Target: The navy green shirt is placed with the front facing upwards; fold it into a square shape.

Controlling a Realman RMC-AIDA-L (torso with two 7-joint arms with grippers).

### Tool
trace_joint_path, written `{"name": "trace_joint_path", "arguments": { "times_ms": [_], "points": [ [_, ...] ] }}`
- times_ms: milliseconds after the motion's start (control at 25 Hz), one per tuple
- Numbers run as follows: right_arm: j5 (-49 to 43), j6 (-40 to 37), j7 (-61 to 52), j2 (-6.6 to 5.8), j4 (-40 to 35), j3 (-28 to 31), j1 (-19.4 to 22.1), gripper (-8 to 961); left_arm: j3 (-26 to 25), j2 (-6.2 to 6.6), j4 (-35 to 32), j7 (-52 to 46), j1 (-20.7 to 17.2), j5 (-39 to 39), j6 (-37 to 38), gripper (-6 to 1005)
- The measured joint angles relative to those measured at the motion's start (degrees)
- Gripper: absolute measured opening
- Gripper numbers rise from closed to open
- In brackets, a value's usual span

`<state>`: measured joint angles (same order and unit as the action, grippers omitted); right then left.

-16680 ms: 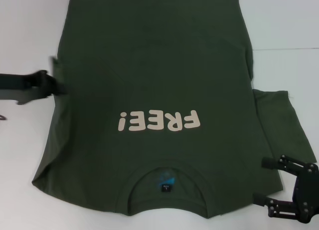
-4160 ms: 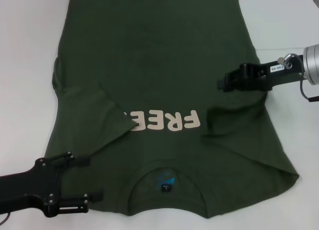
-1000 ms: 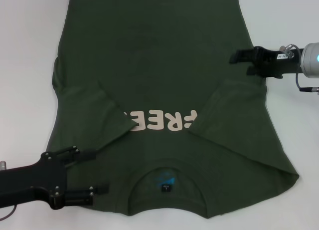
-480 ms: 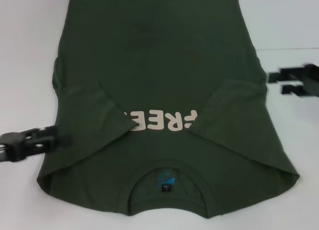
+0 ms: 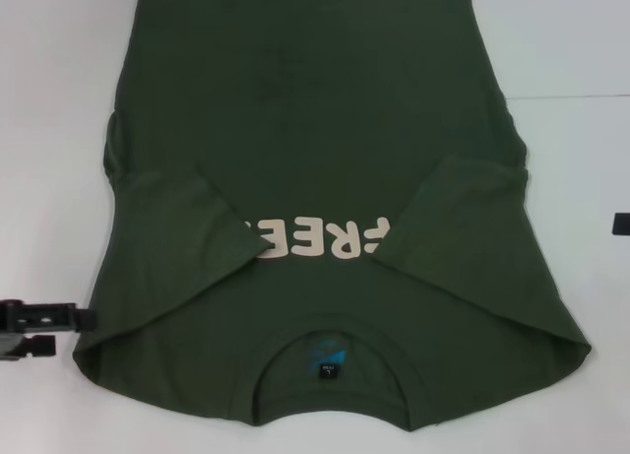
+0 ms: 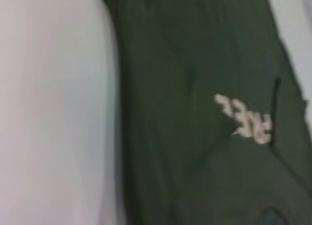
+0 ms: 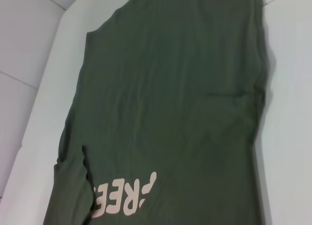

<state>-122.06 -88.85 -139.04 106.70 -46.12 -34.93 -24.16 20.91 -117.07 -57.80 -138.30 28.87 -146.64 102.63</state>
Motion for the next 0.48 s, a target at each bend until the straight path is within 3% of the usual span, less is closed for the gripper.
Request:
{"name": "trace_joint_path", "arguments": {
  "times_ms": [240,480],
  "points": [
    [0.00,-0.34,2.27,0.50,0.10,1.29,0.63,734,7.35,-0.88,-1.62,-3.59,0.65,-1.46,-4.69,927],
    [0.02,-0.44,2.77,0.56,0.10,1.20,0.58,733,9.91,-1.41,-1.82,-4.61,0.79,-3.99,-8.63,927]
  ]
}}
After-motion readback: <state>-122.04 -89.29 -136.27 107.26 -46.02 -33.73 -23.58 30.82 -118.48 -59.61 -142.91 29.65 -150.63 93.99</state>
